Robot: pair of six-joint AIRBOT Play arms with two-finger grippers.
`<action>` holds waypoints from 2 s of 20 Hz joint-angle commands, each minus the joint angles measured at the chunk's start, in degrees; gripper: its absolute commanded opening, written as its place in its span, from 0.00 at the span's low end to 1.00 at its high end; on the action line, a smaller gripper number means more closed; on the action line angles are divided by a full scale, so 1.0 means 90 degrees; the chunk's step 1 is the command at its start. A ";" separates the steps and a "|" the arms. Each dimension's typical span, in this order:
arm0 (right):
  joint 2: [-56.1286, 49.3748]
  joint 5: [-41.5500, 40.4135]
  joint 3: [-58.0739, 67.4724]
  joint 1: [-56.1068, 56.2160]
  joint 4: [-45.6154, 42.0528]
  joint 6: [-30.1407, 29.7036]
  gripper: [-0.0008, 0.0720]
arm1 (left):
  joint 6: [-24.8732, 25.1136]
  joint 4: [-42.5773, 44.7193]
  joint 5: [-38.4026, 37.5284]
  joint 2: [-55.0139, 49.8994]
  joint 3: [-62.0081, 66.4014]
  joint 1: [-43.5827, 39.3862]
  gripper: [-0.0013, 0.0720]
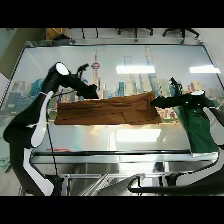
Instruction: Fold the shirts.
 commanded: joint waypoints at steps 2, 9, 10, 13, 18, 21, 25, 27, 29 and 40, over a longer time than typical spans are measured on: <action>0.0068 0.0063 0.0007 -0.0452 -0.0474 0.0155 0.74 | -0.0002 -0.0017 0.0046 -0.0321 0.0010 -0.0699 0.16; 0.0068 0.0391 0.0007 -0.0542 -0.0435 0.0153 0.97 | -0.0078 -0.0044 -0.0049 -0.0318 0.0605 -0.0452 0.16; 0.0066 0.0355 0.0007 -0.0386 -0.0442 0.0153 0.97 | -0.0075 -0.0066 -0.0068 -0.0318 0.0687 -0.0454 0.16; -0.0051 -0.0223 0.0007 0.0032 -0.0510 0.0209 0.97 | -0.0075 -0.0068 -0.0070 -0.0318 0.0816 -0.0454 0.16; -0.0532 -0.0393 0.0007 0.0272 -0.0503 0.0595 0.97 | -0.0073 -0.0068 -0.0214 -0.0318 0.0816 -0.0469 0.16; -0.0610 -0.0323 0.0007 0.0272 -0.0253 0.0607 0.47 | -0.0073 -0.0068 -0.0216 -0.0321 0.0816 -0.0486 0.16; -0.0435 0.0151 0.0114 0.0253 0.0338 0.0627 0.04 | -0.0075 -0.0029 0.0233 -0.0432 0.0814 -0.0709 0.16; -0.0063 0.0595 0.0374 0.0240 0.0325 0.0860 0.04 | -0.0078 -0.0027 0.0301 -0.0695 0.0814 -0.0969 0.16; 0.0427 0.1027 0.0753 0.0204 0.0325 0.1197 0.04 | -0.0102 -0.0027 0.0406 -0.1037 0.0814 -0.1314 0.16; 0.1933 0.2531 0.2324 0.0112 -0.1158 0.2472 0.04 | -0.0449 -0.1013 0.1885 -0.1647 0.0831 -0.2628 0.16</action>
